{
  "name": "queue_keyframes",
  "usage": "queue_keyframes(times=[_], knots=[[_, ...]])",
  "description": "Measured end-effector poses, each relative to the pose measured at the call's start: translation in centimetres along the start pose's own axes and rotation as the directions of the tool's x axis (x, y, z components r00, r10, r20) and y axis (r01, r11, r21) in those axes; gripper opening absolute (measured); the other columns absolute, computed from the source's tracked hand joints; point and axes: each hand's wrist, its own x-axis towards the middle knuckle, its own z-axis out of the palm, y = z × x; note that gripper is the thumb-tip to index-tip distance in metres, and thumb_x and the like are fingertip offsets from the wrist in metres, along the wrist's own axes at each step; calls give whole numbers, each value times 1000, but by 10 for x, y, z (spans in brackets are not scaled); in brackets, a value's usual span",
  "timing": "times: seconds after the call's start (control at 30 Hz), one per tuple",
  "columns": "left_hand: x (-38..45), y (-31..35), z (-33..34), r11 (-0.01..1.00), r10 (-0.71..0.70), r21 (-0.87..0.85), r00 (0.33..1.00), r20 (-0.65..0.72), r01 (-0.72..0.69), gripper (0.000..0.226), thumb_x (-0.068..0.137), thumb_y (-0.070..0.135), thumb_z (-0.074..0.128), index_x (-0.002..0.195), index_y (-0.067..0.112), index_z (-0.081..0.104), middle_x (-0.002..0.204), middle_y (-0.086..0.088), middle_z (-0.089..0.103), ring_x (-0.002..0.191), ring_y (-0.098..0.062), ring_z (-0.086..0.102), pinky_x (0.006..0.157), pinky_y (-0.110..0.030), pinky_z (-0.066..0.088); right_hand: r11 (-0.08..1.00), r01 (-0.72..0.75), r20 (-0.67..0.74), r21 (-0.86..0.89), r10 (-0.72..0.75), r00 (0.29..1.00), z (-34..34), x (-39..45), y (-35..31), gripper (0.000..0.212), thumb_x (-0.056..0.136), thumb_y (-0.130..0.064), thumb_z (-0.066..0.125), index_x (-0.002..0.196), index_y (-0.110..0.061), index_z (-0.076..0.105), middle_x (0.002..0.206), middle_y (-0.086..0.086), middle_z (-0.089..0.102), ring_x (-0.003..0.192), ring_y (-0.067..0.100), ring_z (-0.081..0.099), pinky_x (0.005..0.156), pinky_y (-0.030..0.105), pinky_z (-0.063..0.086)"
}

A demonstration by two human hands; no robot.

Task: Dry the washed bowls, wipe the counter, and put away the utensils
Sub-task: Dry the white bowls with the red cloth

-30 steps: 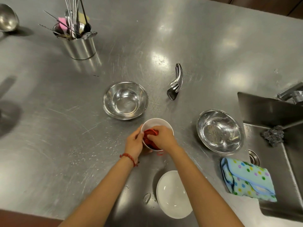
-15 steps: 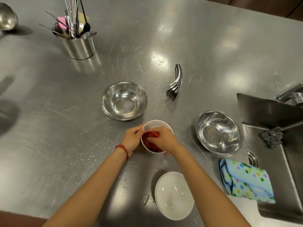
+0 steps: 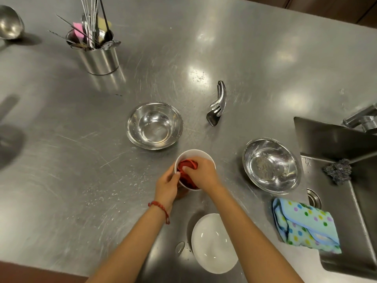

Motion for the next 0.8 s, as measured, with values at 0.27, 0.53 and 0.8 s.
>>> queue_keyframes(times=[0.27, 0.53, 0.8], knots=[[17, 23, -7, 989, 39, 137, 994, 106, -54, 32, 89, 1, 51, 121, 2, 58, 114, -7, 62, 101, -15, 57, 85, -24, 48, 970, 107, 378, -216, -18, 926, -25, 3, 1, 32, 81, -22, 64, 113, -24, 64, 117, 6, 62, 108, 24, 53, 85, 27, 41], [-4, 4, -1, 999, -48, 17, 999, 16, 47, 26, 90, 12, 52, 102, 31, 65, 99, -8, 67, 98, -30, 63, 93, -49, 49, 994, 38, 9, -101, -37, 999, -10, -3, 2, 25, 83, -24, 61, 108, -22, 67, 109, 5, 68, 101, 22, 59, 85, 26, 41], [6, 21, -4, 994, 30, 103, 998, 48, -35, 33, 88, -2, 50, 119, 4, 59, 111, -6, 62, 101, -18, 57, 90, -30, 44, 983, 65, 274, -171, -16, 962, -9, -1, 6, 29, 82, -22, 64, 110, -18, 66, 111, 9, 67, 104, 25, 57, 87, 27, 41]])
